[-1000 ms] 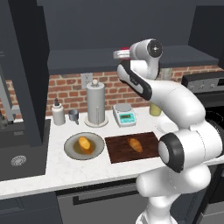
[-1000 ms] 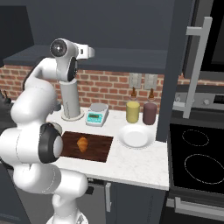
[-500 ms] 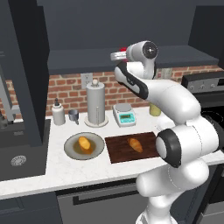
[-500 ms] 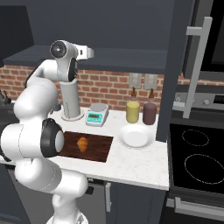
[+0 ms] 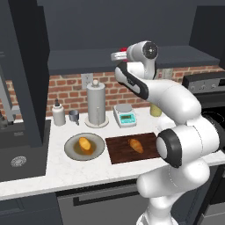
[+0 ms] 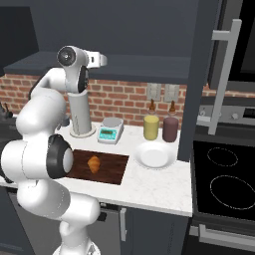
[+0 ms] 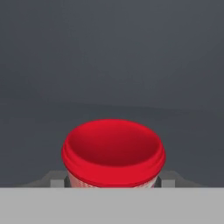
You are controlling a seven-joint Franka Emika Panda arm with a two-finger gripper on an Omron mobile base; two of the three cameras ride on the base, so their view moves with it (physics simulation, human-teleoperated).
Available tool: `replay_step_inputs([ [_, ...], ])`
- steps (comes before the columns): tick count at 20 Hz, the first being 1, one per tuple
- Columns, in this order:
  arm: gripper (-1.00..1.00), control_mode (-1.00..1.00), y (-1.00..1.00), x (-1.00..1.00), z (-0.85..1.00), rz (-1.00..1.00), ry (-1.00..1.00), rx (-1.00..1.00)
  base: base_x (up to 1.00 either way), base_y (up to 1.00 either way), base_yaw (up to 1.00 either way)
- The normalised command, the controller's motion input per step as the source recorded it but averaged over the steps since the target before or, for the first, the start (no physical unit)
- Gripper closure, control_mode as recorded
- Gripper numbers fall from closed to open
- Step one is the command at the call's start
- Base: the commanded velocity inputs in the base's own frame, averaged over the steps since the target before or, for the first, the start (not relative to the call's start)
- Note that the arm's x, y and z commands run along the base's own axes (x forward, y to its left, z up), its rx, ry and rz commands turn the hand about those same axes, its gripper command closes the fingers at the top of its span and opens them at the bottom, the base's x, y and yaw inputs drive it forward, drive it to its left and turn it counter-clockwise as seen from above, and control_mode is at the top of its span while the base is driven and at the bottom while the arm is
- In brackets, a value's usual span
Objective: From the different types of pastries on the counter, select a croissant and place it on the cutting board. Then retrieve a jar of jam from the cabinet and place it alongside the croissant on the cutting board.
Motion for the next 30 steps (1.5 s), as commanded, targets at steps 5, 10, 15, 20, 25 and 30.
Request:
replay_step_inputs([
  [5,1.00,-1.00,0.00,0.00,0.00,0.00,0.00,0.00,0.00,0.00,0.00],
  [10,1.00,-1.00,0.00,0.00,0.00,0.00,0.00,0.00,0.00,0.00,0.00],
  [15,1.00,-1.00,-0.23,0.12,0.00,0.00,0.03,0.03,0.00,0.00,0.00],
  [20,1.00,-1.00,-0.50,-0.15,0.01,0.02,0.02,0.13,0.00,0.00,0.00],
  [25,1.00,-1.00,-0.69,-0.93,0.46,0.00,-0.01,0.13,0.00,0.00,0.00],
  [30,1.00,-1.00,-0.41,-1.00,0.24,0.12,-0.01,0.03,0.00,0.00,0.00],
])
